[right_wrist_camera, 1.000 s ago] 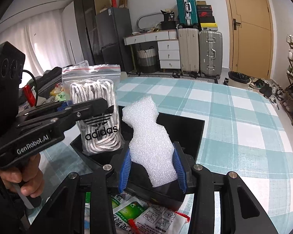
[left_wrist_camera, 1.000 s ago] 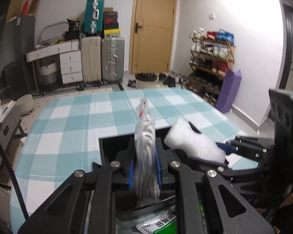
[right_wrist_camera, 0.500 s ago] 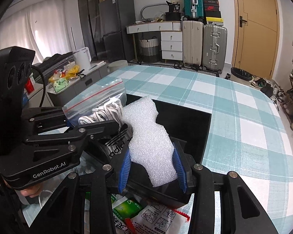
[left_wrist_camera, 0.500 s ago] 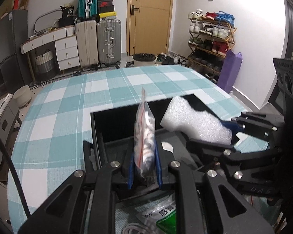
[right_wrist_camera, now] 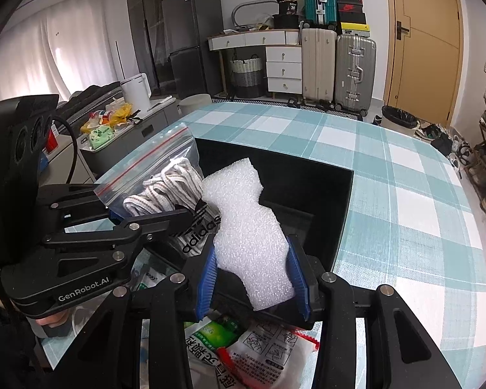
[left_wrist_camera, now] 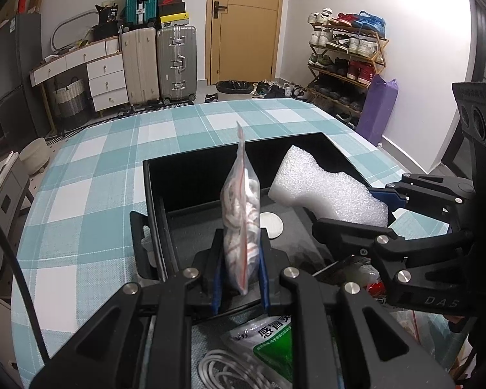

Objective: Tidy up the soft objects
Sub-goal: 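Open both tools to drop the bag and foam into the box, then withdraw, then move the right tool toward the white rope bag while the left tool approaches the grey cable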

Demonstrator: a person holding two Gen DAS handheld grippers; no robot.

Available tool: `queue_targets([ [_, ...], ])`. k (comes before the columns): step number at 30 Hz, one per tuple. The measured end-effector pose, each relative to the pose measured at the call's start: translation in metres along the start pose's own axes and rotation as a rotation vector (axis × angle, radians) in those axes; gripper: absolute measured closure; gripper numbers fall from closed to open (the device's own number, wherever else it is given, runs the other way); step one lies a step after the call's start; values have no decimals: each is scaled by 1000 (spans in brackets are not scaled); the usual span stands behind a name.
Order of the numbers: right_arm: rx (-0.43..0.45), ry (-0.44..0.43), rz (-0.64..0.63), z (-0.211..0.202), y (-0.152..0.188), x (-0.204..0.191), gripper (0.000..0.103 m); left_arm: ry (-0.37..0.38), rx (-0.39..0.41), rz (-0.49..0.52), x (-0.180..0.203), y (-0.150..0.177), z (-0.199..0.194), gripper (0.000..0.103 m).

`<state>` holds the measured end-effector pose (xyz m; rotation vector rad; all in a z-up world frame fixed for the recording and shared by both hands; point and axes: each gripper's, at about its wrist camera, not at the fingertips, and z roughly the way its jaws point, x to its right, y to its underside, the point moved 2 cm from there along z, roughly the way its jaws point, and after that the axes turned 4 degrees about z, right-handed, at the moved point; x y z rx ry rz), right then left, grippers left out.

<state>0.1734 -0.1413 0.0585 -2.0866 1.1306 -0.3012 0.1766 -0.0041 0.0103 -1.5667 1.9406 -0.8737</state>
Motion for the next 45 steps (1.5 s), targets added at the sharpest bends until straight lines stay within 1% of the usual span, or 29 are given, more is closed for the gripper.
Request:
queue_targets([
  [3,5,2,0,-1,1,0,61,-5,-1,-3,-1,-1,1,85],
  [5,13,2,-1,-3,3,0,60,-13,3,3,-1,-2,1,80],
  [6,18,-1,0,-4,3,1,59,-18,9,4,-1,-3,0,72],
  [7,28,2,-5,-6,3,1,57,-30,20,1,-3,-4,-1,61],
  [8,41,10,-12,-9,4,0,50,-22,23,0,-4,-5,-3,54],
  [9,58,19,-19,-13,4,1,40,-13,25,-1,-5,-6,-4,51],
  [10,73,26,-26,-17,3,1,36,-11,29,3,-5,-7,-6,51],
  [12,95,37,-33,-26,3,1,24,-24,35,14,-4,-8,-11,50],
  [13,102,49,-35,-30,3,2,21,-26,36,16,-4,-8,-12,48],
  [14,109,57,-33,-34,4,3,15,-25,41,14,-5,-8,-15,46],
  [15,117,60,-27,-39,4,5,11,-23,48,10,-5,-8,-19,36],
  [16,124,61,-18,-43,5,6,9,-25,52,7,-6,-7,-22,16],
  [18,138,61,-6,-52,8,9,1,-40,92,-16,-8,-7,-36,0],
  [20,144,61,5,-60,11,10,1,-39,113,-30,-9,-6,-45,0],
  [26,148,45,51,-77,24,13,1,-77,128,-41,-8,4,-67,0],
  [30,143,32,76,-85,36,14,1,-86,135,-64,-9,16,-76,0],
  [36,121,31,87,-91,54,10,1,-85,124,-97,-9,34,-84,0],
  [41,99,20,85,-93,67,3,1,-93,113,-94,-5,49,-88,0],
  [45,70,30,71,-90,79,-1,1,-107,127,-104,-4,60,-90,0],
])
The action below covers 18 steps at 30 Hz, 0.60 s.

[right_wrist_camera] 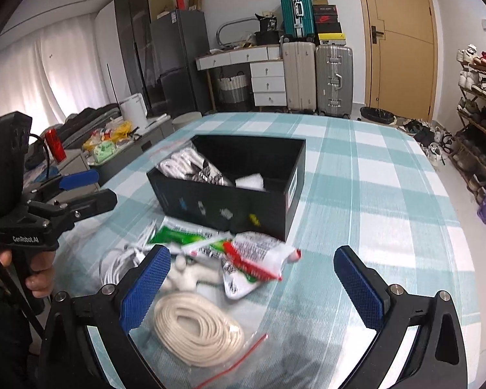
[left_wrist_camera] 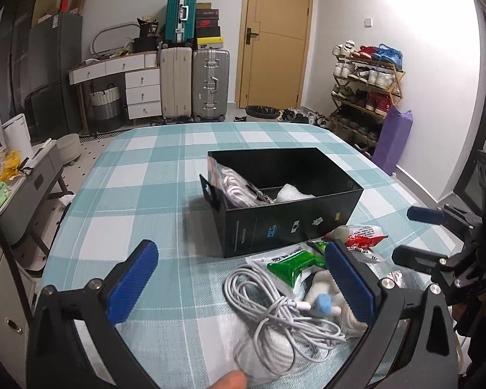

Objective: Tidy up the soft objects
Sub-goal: 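Move the right tool toward the white rope bag while the left tool approaches the grey cable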

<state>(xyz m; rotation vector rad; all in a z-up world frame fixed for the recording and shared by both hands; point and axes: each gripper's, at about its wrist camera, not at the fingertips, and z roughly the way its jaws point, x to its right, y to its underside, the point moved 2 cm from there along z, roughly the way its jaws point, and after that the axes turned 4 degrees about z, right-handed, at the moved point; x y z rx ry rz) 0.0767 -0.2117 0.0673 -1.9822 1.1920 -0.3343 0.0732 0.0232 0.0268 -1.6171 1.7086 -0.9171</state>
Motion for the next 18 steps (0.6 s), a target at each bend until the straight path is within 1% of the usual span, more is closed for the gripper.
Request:
queue_targets([
  [7,-34,-14,4,2,18,0,1,-5,-33,8,2,15,5,0],
  [12,-60,-27,-8,7,27,-1,1,11,-57,5,4,20,9,0],
  [15,-73,-46,-18,8,30,-2,1,3,-68,5,5,23,10,0],
  [18,-84,-64,-36,9,33,-5,1,14,-81,4,6,26,11,0],
])
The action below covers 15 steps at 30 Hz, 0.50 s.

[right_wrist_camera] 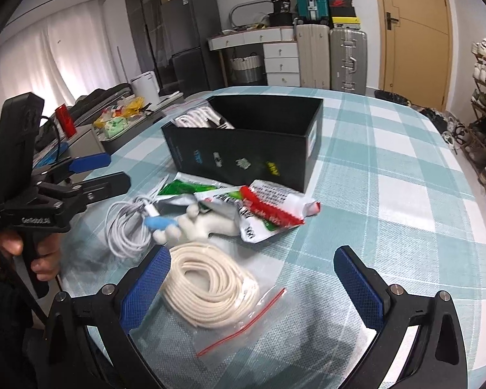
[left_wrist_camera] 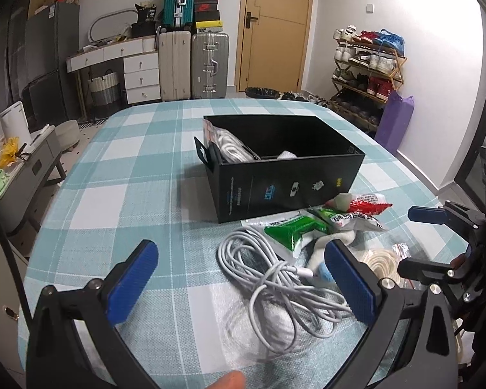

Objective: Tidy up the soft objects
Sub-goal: 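Move the right tool toward the white rope bag while the left tool approaches the grey cable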

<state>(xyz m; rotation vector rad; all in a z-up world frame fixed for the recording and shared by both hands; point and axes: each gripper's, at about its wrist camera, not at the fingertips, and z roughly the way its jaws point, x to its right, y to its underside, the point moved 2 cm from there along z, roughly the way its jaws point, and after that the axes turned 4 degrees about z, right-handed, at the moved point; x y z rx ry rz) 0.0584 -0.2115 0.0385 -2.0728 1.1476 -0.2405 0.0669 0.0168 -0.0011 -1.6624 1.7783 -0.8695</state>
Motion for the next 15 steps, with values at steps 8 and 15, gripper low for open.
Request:
queue_targets([
  [8,-52,-18,-80,9,8,-13,1,4,-17,-11,-3,5,2,0],
  [15,-112,-7,-192,22,18,-30,1,22,-43,22,4,9,5,0],
])
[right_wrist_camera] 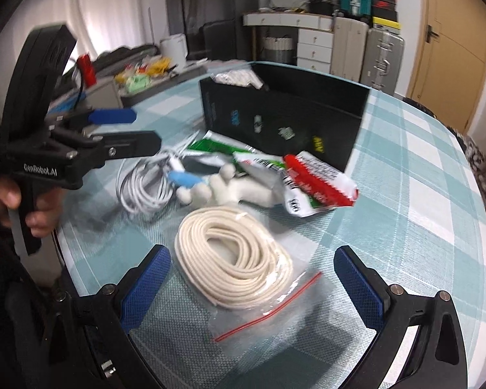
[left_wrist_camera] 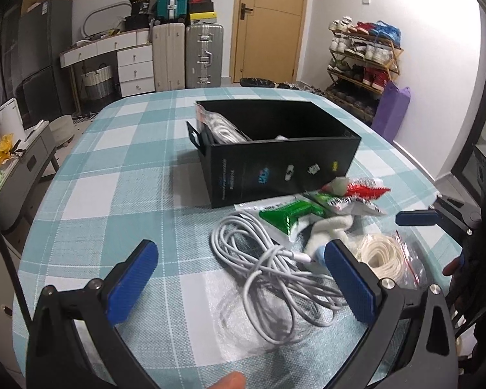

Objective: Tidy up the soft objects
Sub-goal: 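Move the right tool toward the white rope bag while the left tool approaches the grey cable, then grasp the white rope bag with the right tool while the left tool grasps the grey cable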

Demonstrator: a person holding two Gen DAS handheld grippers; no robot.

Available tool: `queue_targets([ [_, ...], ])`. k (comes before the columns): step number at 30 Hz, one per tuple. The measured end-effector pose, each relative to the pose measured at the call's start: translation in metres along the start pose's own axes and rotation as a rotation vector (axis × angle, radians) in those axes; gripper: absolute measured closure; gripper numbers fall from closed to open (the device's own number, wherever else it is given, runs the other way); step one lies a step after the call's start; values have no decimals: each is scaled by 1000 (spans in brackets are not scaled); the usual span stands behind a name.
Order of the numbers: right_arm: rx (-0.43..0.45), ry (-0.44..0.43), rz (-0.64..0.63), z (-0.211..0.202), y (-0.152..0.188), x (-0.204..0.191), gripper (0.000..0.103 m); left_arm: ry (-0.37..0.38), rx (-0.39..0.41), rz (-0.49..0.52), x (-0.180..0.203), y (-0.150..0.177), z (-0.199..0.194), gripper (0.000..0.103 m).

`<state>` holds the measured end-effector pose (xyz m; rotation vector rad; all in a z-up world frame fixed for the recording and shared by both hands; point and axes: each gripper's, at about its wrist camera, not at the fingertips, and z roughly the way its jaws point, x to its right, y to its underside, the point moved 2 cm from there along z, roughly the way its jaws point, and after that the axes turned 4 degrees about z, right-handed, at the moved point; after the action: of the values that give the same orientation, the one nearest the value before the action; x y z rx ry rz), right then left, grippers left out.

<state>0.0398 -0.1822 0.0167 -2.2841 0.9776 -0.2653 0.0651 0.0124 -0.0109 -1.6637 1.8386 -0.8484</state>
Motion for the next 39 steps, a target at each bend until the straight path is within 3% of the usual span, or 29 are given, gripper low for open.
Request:
queue_targets([
  [9,-27,6,-21,9,0,-3,1,26,-55,-3,5,3,11,0],
  [24,-38,15,-18,12,-2,0,1,-12,-121,-52,-21,16,9,0],
  [32,-39,0,-28,13,-3,-2,1,8,-145,-82,-26,19,16,0],
  [34,-40,-12,-33,15,-3,-4,3,16,-149,-94,-26,19,18,0],
  [39,-46,-26,-50,18,-3,-7,22,40,-152,-96,-24,18,19,3],
])
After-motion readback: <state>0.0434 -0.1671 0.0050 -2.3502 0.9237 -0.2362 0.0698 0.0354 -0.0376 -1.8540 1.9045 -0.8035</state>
